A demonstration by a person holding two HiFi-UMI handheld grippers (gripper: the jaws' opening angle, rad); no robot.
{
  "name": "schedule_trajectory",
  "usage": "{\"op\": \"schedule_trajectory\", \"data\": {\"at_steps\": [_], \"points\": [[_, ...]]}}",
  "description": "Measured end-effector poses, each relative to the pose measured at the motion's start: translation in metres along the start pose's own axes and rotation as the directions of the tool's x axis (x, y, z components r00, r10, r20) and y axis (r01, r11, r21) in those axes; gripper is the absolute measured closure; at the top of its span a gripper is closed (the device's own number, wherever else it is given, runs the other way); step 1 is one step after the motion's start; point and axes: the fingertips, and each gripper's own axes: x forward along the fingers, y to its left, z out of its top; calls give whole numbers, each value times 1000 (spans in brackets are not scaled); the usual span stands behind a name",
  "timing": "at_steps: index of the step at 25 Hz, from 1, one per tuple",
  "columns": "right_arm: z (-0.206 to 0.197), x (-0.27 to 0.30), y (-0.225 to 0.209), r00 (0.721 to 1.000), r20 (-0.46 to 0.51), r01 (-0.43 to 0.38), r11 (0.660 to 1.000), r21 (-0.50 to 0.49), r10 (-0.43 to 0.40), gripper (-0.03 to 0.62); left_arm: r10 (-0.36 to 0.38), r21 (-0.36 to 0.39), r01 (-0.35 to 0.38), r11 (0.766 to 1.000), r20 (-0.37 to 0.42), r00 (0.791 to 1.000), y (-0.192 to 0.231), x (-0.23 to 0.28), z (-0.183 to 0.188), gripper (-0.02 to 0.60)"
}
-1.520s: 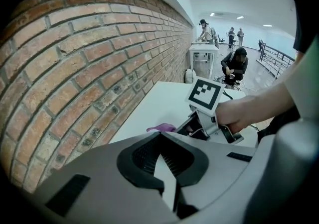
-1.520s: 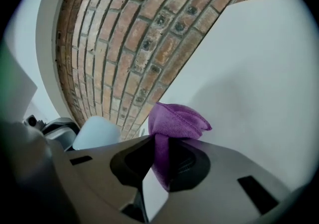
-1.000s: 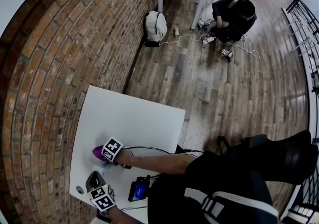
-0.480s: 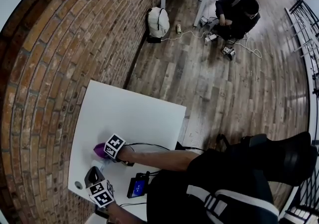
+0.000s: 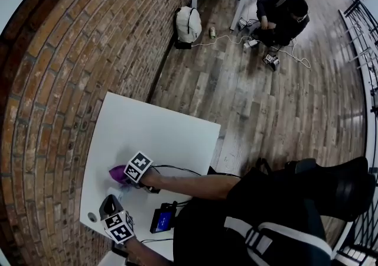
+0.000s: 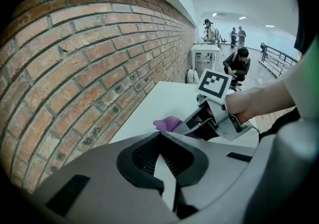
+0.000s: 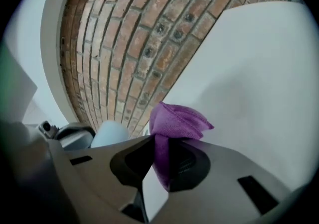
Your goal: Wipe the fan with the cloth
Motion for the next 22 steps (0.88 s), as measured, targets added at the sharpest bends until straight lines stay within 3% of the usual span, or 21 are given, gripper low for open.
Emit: {"op": "schedule_trajectory", "data": {"at_steps": [4,6,11,16,22], "points": [[15,18,6,1000,-19,-16,1000,-24,15,533,-6,-10,6,1000,0,1000,-2,1,0,581],[1,27,2,998,-64,-11,1000,-7,10,533,-8,-13,8,1000,0,1000,-3,1,0,581],[-28,20,-10,998,-58,28,999,46,-25,533,1,-22,-1,1000,9,1000,0,-1,-1,581],[-67,4,-16,985,-173,33,999,21,-29,533,4,-22,-4,1000,17,1000,0,0,1,581],[13,9,-3,1000,-3,29,999,-30,-29,533,6,-34,-5,999,21,1000,1,1,0,581]]}}
